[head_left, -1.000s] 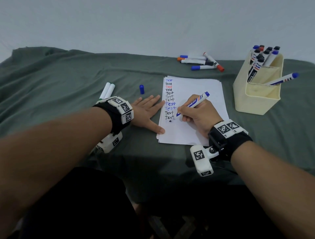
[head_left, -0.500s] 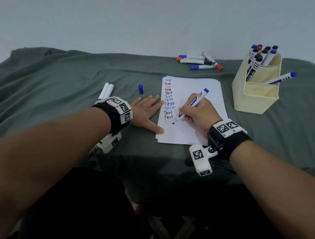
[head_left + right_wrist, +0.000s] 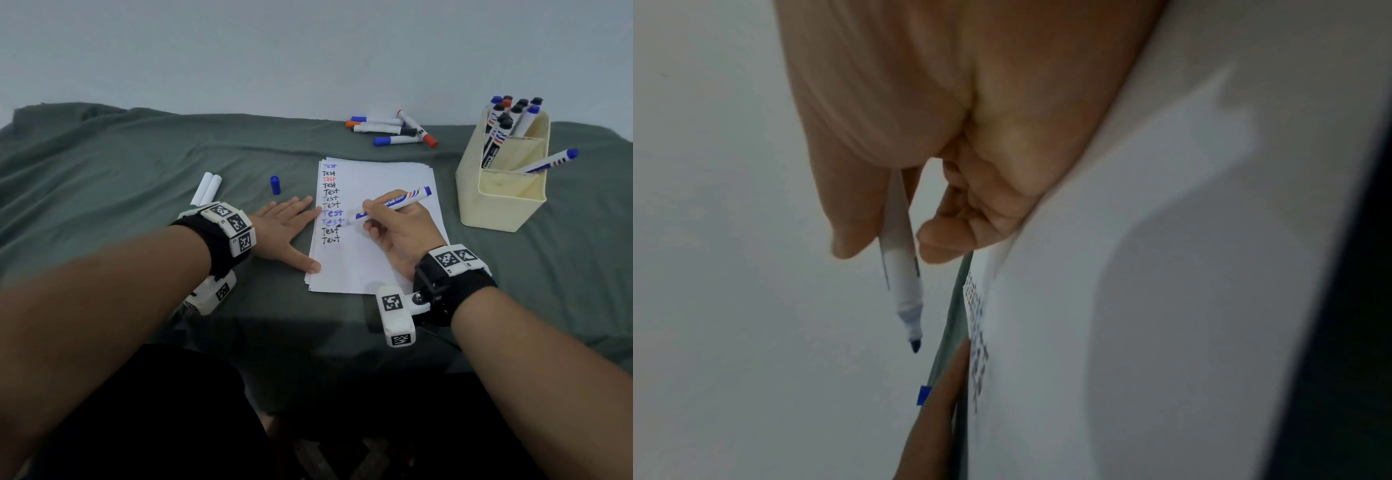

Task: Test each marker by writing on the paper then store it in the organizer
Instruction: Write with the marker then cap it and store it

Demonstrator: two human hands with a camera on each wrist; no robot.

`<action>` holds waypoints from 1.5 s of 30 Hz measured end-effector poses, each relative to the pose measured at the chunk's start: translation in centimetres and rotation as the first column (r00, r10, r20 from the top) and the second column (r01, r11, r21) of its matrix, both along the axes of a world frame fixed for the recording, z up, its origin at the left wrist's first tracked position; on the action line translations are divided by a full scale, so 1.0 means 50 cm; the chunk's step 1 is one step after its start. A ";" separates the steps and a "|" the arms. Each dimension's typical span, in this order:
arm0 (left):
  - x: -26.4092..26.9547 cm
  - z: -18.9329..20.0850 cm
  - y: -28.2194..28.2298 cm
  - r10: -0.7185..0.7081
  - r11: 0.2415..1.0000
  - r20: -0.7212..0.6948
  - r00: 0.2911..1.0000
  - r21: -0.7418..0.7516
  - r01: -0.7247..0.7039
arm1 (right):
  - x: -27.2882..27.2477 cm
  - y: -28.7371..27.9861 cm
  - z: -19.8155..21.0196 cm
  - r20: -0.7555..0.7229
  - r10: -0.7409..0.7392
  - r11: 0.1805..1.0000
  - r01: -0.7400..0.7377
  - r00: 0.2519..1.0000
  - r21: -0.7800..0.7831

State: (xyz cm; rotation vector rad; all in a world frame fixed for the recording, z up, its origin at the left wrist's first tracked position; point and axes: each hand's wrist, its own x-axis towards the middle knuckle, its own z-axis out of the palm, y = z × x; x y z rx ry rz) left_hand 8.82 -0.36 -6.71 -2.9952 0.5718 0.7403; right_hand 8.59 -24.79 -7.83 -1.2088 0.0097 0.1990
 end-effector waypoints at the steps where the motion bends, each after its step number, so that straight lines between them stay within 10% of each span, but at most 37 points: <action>1: -0.001 0.002 0.002 0.002 1.000 0.016 1.000 -0.010 -0.002 | 0.002 -0.002 -0.001 -0.015 0.001 0.999 -0.001 1.000 0.037; 11: 0.050 0.031 0.027 0.125 0.991 0.567 0.814 -0.114 -0.073 | 0.008 -0.008 0.000 -0.091 0.040 0.982 -0.022 0.995 0.185; 20: 0.112 0.035 0.052 0.356 0.935 0.417 0.836 -0.156 -0.320 | 0.006 -0.010 -0.002 -0.033 0.073 0.993 -0.069 0.997 0.098; 29: 0.064 0.053 -0.012 0.334 0.900 0.382 0.862 -0.399 -0.173 | 0.007 -0.009 -0.006 -0.008 0.098 0.995 -0.098 0.995 0.028; 45: 0.060 0.075 -0.061 0.219 0.921 0.293 0.930 -0.378 -0.098 | 0.001 -0.005 -0.005 0.053 0.118 0.993 -0.117 0.992 -0.026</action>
